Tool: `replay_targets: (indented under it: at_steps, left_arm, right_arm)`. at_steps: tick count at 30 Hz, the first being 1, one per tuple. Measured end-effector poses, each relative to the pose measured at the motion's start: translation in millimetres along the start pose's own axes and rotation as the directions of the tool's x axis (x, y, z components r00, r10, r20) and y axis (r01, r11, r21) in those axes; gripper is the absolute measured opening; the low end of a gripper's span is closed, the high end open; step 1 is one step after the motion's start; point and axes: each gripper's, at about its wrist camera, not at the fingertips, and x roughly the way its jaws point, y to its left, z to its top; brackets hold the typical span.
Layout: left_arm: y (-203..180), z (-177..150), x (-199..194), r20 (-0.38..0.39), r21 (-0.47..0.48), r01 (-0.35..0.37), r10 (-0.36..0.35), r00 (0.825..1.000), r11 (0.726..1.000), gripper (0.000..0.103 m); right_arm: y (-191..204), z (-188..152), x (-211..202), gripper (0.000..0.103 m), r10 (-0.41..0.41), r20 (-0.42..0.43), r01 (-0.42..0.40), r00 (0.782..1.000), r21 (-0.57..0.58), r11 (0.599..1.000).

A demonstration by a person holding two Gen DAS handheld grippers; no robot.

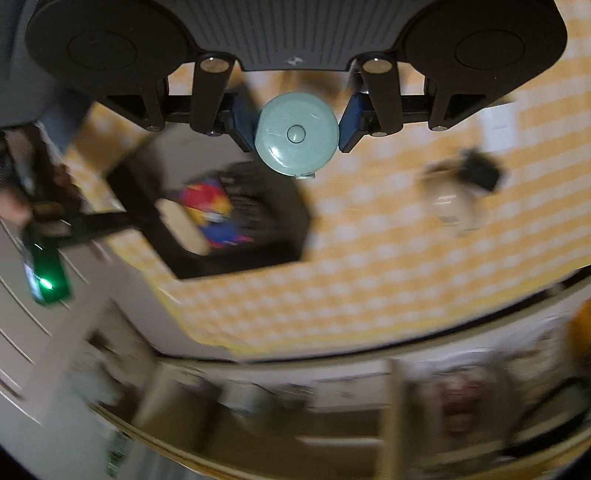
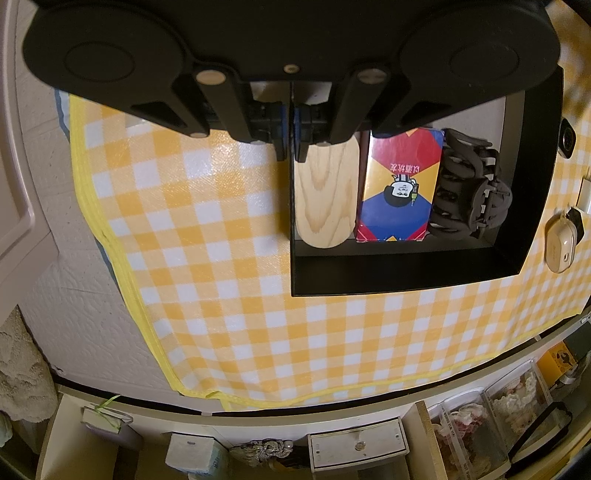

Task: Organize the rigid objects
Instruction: 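Carry the green case into the black box beside the wooden oval, release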

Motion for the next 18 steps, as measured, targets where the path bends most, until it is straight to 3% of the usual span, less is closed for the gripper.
replay_targets:
  at_steps: [8, 18]
  left_arm:
    - [-65, 18, 55, -0.069, 0.090, 0.104, -0.098, 0.993, 0.990, 0.050]
    - [-102, 29, 110, -0.106, 0.003, 0.200, -0.198, 0.974, 0.980, 0.050]
  right_arm:
    - [0, 0, 0, 0.004, 0.004, 0.000, -0.004, 1.000, -0.002, 1.000]
    - [-1, 0, 0, 0.004, 0.008, 0.001, -0.008, 1.000, -0.002, 1.000]
